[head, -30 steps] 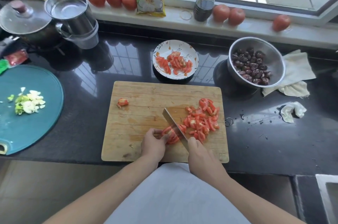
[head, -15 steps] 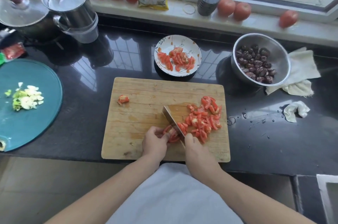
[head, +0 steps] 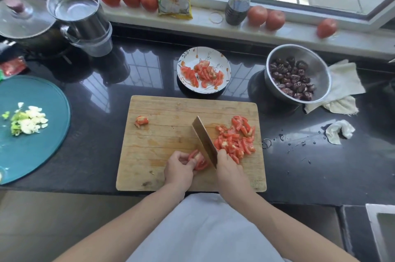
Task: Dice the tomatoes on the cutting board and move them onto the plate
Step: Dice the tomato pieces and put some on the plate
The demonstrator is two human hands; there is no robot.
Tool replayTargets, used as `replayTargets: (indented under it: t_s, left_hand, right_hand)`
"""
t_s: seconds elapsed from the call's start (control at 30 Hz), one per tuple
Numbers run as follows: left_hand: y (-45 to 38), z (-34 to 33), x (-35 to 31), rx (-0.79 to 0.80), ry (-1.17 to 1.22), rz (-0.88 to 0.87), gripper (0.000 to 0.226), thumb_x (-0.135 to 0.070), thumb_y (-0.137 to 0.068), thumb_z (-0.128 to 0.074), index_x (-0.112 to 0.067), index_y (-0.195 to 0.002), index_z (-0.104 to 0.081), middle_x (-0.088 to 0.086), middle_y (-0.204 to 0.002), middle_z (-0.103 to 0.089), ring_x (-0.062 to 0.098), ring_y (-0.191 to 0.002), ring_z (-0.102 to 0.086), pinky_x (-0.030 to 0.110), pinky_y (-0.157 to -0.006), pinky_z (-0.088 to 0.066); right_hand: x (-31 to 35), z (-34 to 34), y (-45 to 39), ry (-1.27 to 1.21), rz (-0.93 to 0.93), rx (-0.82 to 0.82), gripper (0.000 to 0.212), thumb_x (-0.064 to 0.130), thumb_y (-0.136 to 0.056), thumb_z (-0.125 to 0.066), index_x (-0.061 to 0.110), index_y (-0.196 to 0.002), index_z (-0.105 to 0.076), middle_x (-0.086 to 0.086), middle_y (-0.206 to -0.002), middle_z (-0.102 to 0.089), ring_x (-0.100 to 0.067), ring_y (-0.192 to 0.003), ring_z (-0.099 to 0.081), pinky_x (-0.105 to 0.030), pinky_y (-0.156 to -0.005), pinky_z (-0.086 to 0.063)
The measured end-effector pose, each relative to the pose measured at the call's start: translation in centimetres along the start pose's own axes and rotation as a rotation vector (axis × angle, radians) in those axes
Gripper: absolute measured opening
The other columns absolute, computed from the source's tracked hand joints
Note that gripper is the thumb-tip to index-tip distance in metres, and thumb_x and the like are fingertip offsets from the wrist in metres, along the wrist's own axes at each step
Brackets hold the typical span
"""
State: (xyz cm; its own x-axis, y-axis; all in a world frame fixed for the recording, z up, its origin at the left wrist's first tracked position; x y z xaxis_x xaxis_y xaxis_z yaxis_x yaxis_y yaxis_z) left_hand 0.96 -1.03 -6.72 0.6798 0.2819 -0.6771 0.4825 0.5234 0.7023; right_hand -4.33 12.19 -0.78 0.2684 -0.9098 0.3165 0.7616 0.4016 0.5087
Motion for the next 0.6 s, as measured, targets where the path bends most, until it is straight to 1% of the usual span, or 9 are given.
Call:
replayTargets:
  t_s: [0.1,0.17,0.23,0.27,0.33,0.43,0.53,0.6]
  left_hand:
    - [-0.2,0.1,0.2,0.002,0.014,-0.002,0.011,-0.018,-0.094,-0.077,-0.017,-0.096,-0.066,0.003,-0.098,-0.073,0.015,-0.084,-0.073,0.04,-0.081,-0.065]
    - [-0.2,0.1,0.3,-0.005,-0.011,0.003,0.014,-0.025,-0.093,-0.079,-0.02,-0.096,-0.066,-0.001,-0.098,-0.073,0.014,-0.087,-0.071,0.04,-0.082,-0.063]
    - [-0.2,0.1,0.1,-0.023,-0.093,0.003,0.019,-0.033,-0.091,-0.08,-0.023,-0.099,-0.067,-0.006,-0.098,-0.071,0.015,-0.092,-0.067,0.037,-0.08,-0.055]
    - [-0.2,0.2,0.1,-0.032,-0.117,0.005,0.02,-0.034,-0.091,-0.08,-0.022,-0.101,-0.067,-0.007,-0.099,-0.071,0.016,-0.094,-0.066,0.036,-0.08,-0.052]
    - [-0.2,0.1,0.1,-0.036,-0.133,0.01,0.02,-0.031,-0.092,-0.078,-0.021,-0.104,-0.067,-0.006,-0.102,-0.071,0.019,-0.097,-0.066,0.036,-0.081,-0.05]
    - [-0.3,0.0,0.3,-0.032,-0.133,0.012,0.019,-0.032,-0.092,-0.078,-0.021,-0.102,-0.066,-0.006,-0.099,-0.071,0.019,-0.096,-0.066,0.038,-0.086,-0.053]
    - [-0.4,0.1,0.3,-0.029,-0.132,0.011,0.021,-0.035,-0.091,-0.079,-0.022,-0.101,-0.066,-0.007,-0.098,-0.07,0.018,-0.096,-0.066,0.038,-0.085,-0.053]
    - [-0.3,0.1,0.3,-0.028,-0.119,0.015,0.021,-0.035,-0.091,-0.079,-0.022,-0.102,-0.066,-0.007,-0.1,-0.071,0.018,-0.097,-0.066,0.037,-0.083,-0.052]
  right_hand:
    - [-1.2,0.1,0.7,-0.021,-0.018,-0.012,0.033,-0.006,-0.085,-0.035,0.026,-0.09,-0.026,0.001,-0.091,-0.044,-0.03,-0.078,-0.044,-0.042,-0.064,-0.039]
    - [-1.4,0.1,1.3,-0.019,0.016,-0.015,0.031,-0.003,-0.088,-0.032,0.026,-0.086,-0.023,0.003,-0.085,-0.041,-0.03,-0.073,-0.041,-0.042,-0.06,-0.034]
    - [-1.2,-0.1,1.8,0.025,0.06,0.009,0.031,0.0,-0.091,-0.034,0.026,-0.084,-0.019,0.005,-0.081,-0.034,-0.03,-0.069,-0.037,-0.041,-0.058,-0.029]
    - [-1.0,-0.1,2.0,0.054,0.084,0.019,0.03,0.001,-0.092,-0.034,0.026,-0.084,-0.019,0.005,-0.08,-0.033,-0.031,-0.067,-0.038,-0.041,-0.058,-0.031]
    - [-0.6,-0.1,2.4,0.099,0.109,0.037,0.025,0.001,-0.088,-0.032,0.023,-0.088,-0.022,0.002,-0.084,-0.037,-0.034,-0.069,-0.041,-0.043,-0.062,-0.037]
    - [-0.5,-0.1,2.6,0.138,0.102,0.058,0.021,0.0,-0.086,-0.029,0.019,-0.091,-0.025,-0.001,-0.088,-0.04,-0.037,-0.073,-0.047,-0.044,-0.063,-0.038]
    - [-0.6,-0.2,2.6,0.144,0.096,0.057,0.019,0.001,-0.088,-0.03,0.019,-0.093,-0.026,-0.001,-0.09,-0.041,-0.038,-0.077,-0.051,-0.046,-0.066,-0.043]
    - [-0.3,-0.3,2.4,0.166,0.103,0.059,0.018,0.003,-0.089,-0.03,0.019,-0.095,-0.027,-0.002,-0.092,-0.044,-0.036,-0.076,-0.052,-0.046,-0.065,-0.044]
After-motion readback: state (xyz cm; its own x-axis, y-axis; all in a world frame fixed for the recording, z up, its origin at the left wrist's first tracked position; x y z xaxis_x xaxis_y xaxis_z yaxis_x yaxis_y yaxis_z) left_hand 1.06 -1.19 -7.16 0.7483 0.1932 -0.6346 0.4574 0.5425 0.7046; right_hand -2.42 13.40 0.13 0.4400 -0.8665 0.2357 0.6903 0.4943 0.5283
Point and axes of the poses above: each hand's wrist, its own y-axis away from the middle knuckle, its own z-axis out of the back of the hand, x = y × z, the point moved 1 cm from there along -y, towards the middle knuckle
